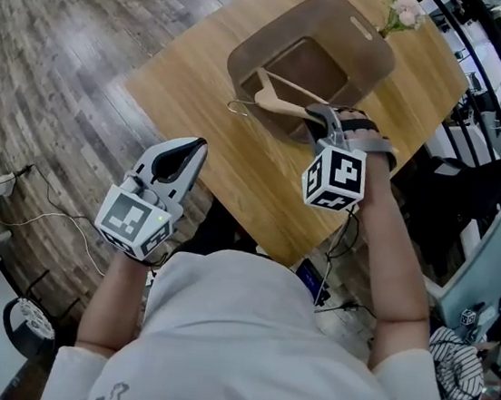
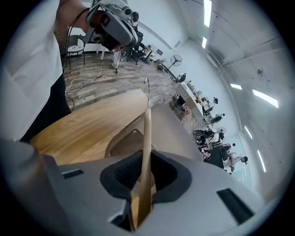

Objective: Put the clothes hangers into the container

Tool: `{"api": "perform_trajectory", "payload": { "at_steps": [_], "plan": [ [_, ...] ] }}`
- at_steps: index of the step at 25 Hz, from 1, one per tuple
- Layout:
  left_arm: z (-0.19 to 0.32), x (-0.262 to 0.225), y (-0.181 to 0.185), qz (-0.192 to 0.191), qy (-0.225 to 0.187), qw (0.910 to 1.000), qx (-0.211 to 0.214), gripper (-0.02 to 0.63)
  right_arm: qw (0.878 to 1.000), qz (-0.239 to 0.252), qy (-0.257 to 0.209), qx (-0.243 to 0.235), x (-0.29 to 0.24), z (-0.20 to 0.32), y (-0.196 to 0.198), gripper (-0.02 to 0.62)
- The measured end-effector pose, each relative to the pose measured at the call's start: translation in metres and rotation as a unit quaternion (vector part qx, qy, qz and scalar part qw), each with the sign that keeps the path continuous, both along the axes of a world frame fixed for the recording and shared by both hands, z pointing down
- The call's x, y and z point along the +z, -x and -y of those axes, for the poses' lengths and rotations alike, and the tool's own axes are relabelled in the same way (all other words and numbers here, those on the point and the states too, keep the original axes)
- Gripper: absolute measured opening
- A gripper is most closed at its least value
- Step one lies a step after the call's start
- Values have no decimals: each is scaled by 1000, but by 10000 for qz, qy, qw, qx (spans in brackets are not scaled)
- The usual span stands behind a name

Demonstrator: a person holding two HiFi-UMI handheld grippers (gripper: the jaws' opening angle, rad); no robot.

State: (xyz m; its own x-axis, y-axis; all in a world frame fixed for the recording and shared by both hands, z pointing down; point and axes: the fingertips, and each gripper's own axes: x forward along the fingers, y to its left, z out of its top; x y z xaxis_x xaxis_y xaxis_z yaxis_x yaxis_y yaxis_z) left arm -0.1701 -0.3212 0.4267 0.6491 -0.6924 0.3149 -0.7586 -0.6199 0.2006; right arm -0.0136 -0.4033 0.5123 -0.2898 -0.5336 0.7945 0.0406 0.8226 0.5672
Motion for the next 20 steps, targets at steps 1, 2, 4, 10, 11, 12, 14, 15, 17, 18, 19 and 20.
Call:
{"api": "perform_trajectory", "payload": {
  "at_steps": [1,2,4,10,11,12,14,15,17,18,19,20],
  "plan": [
    [1,1,1,-3,12,10000,-7,6,10000,-72,18,-2,3,2,1,61],
    [2,2,3,-5,24,10000,-13,6,9999,-153,38,-4,6,5,1,62],
    [4,4,7,-9,50,10000,-23,6,9995,-313,50,-30,11,9,3,63],
    [3,10,11,-41,89,9999,-25,6,9994,-341,87,-1,18,13,10,83],
    [4,11,11,-38,95,9999,-22,6,9995,-300,106,-3,18,14,11,83],
    [5,10,10,-32,99,9999,-19,6,9996,-247,129,-5,18,14,12,87],
    [7,9,6,-18,83,10000,-12,6,9998,-108,180,8,13,13,11,92],
    [7,8,3,-11,70,10000,-8,6,9998,-27,196,21,9,13,10,98],
    [7,8,0,-4,69,10000,2,6,9998,105,190,39,2,12,11,103],
    [6,8,0,-2,75,10000,9,6,9997,146,172,41,-1,11,12,103],
    [6,8,0,-3,74,10000,19,6,9997,177,146,41,-4,10,14,103],
    [5,7,0,-6,63,10000,32,6,9997,207,117,45,-8,9,16,104]
  ]
}}
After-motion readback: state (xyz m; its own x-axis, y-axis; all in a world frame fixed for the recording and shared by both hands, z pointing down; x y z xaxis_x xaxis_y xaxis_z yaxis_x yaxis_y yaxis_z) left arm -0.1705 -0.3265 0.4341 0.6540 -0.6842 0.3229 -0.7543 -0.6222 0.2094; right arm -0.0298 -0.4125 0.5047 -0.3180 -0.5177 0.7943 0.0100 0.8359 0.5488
